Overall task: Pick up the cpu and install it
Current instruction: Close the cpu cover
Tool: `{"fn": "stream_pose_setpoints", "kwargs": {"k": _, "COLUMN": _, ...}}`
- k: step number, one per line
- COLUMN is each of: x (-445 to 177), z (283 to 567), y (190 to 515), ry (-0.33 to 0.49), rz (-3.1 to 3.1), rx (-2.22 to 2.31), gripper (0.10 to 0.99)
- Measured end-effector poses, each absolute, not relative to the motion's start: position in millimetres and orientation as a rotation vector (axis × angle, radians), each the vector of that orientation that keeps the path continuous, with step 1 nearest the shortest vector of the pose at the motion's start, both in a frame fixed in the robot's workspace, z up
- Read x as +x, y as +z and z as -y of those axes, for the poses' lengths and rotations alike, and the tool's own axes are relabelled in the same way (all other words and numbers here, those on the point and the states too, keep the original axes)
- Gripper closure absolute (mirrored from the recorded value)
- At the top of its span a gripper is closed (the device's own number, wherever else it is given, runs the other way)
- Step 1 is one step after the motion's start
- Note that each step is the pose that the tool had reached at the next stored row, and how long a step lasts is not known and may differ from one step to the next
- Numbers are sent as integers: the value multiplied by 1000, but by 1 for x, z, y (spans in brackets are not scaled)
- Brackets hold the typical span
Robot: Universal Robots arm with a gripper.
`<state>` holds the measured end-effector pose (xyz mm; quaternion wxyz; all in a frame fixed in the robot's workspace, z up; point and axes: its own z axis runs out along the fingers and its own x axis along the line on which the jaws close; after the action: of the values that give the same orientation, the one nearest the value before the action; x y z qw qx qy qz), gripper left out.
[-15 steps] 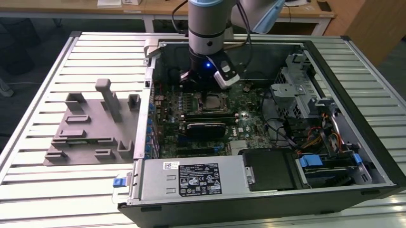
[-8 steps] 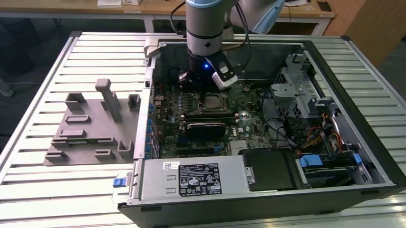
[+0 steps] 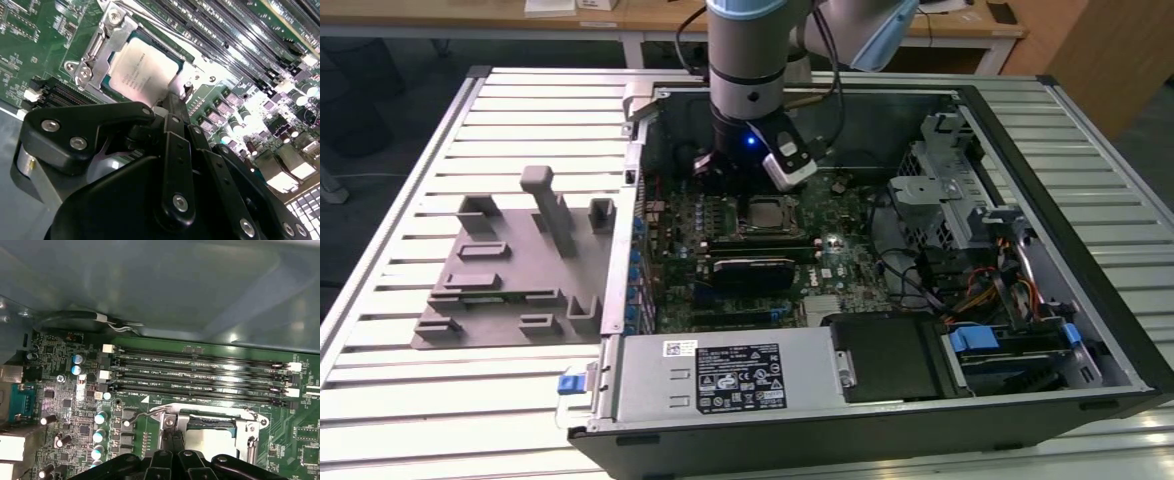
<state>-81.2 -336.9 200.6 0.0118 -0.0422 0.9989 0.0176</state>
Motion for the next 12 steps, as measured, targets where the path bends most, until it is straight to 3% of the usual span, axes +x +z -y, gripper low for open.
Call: {"fn": "stream_pose_setpoints", "kwargs": {"k": 12, "x": -83, "z": 337, "y": 200, "ry": 55, "rz": -3115, "rx": -131, "gripper": 980}}
